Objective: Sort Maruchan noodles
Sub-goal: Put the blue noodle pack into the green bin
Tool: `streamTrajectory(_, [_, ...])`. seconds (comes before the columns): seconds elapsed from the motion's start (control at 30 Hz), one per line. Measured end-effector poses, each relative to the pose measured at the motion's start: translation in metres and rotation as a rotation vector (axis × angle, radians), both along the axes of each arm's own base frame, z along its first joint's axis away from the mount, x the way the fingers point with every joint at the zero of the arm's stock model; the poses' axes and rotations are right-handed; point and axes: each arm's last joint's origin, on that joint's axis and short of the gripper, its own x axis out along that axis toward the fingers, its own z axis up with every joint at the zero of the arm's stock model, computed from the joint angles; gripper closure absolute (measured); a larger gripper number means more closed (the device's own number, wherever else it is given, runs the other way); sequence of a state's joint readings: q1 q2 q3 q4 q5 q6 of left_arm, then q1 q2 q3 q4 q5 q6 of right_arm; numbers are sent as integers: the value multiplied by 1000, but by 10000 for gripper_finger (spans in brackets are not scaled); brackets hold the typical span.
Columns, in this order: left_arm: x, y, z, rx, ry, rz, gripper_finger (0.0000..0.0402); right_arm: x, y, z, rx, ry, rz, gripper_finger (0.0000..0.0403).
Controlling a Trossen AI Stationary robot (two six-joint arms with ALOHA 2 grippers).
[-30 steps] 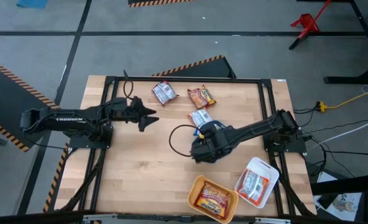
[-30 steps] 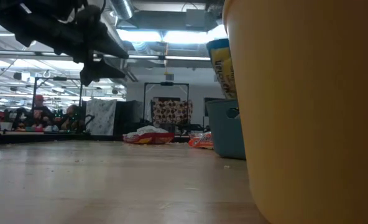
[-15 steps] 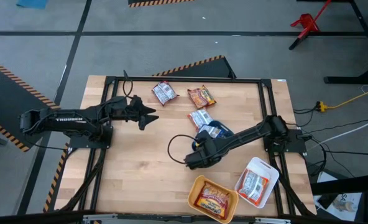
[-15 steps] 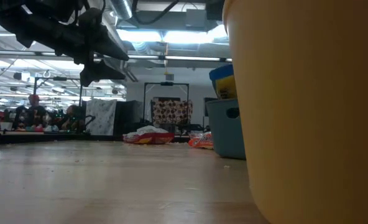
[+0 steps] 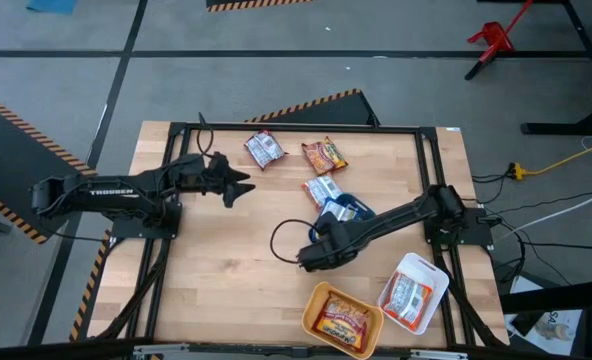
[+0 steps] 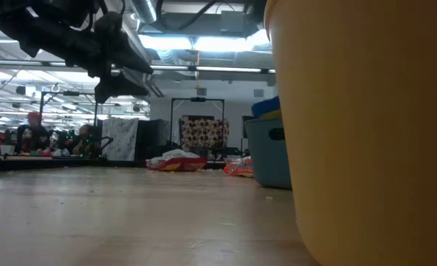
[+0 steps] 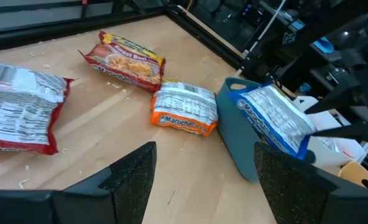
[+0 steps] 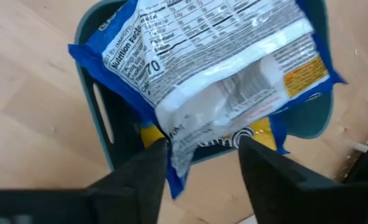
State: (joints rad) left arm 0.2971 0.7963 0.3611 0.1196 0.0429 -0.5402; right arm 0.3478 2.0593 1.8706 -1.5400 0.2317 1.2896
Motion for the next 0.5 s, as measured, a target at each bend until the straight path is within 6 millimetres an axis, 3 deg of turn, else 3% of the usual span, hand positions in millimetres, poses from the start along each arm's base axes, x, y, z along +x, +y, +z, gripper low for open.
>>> streamTrajectory(0.2, [-2, 7, 0, -48, -13, 9, 138, -12, -5, 26, 23, -46, 64, 183])
streamTrajectory(0.37, [-4, 12, 0, -79, -23, 20, 138, -21, -12, 47, -37, -126, 73, 184])
streamTrajectory(0.5, [-6, 17, 0, -82, -25, 50, 138, -17, -25, 50, -85, -149, 83, 197])
